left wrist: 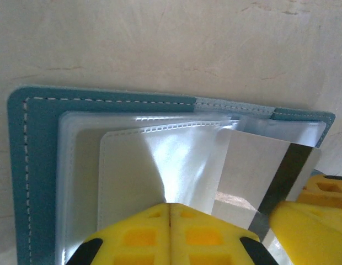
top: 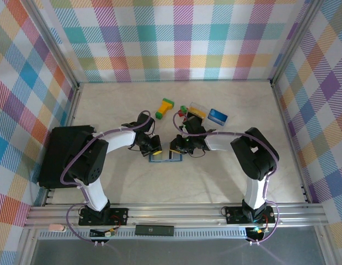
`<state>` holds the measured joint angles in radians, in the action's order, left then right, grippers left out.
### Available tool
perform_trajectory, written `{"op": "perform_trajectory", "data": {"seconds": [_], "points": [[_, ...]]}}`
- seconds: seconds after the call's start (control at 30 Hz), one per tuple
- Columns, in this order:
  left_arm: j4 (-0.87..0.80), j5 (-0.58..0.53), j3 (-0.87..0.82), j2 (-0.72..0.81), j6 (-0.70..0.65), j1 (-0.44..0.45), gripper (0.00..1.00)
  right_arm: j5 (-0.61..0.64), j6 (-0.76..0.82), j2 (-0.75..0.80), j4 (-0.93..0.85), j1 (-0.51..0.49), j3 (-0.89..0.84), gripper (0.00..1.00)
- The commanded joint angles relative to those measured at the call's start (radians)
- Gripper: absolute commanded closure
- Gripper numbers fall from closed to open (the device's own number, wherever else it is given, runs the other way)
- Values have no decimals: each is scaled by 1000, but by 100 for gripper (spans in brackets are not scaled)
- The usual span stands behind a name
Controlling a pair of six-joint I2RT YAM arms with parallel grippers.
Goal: Take the credit cards out of the card holder
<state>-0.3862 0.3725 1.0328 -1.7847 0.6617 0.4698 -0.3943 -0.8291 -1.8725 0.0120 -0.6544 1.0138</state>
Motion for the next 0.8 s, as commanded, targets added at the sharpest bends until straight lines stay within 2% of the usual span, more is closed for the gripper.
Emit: {"op": "perform_trajectory", "data": {"seconds": [0.0, 0.13, 0.23, 0.4, 0.63, 0.77], "points": [[-23, -42, 0, 0, 2, 6, 94, 1, -28, -22, 20, -5, 31, 83], [-26, -57, 7, 24, 4, 5, 93, 50, 0, -3, -30, -5, 43, 91], [-39, -88, 20, 54, 5, 2, 90, 139, 48, 55, -92, -5, 39, 96], [-50, -160, 44, 126, 25, -14, 77, 231, 181, 164, -211, -4, 60, 100], [-51, -304, 78, 214, 41, -30, 56, 291, 530, 300, -301, 15, 117, 100], [-55, -394, 66, 267, 38, -50, 46, 325, 763, 353, -358, 68, 154, 100]]}}
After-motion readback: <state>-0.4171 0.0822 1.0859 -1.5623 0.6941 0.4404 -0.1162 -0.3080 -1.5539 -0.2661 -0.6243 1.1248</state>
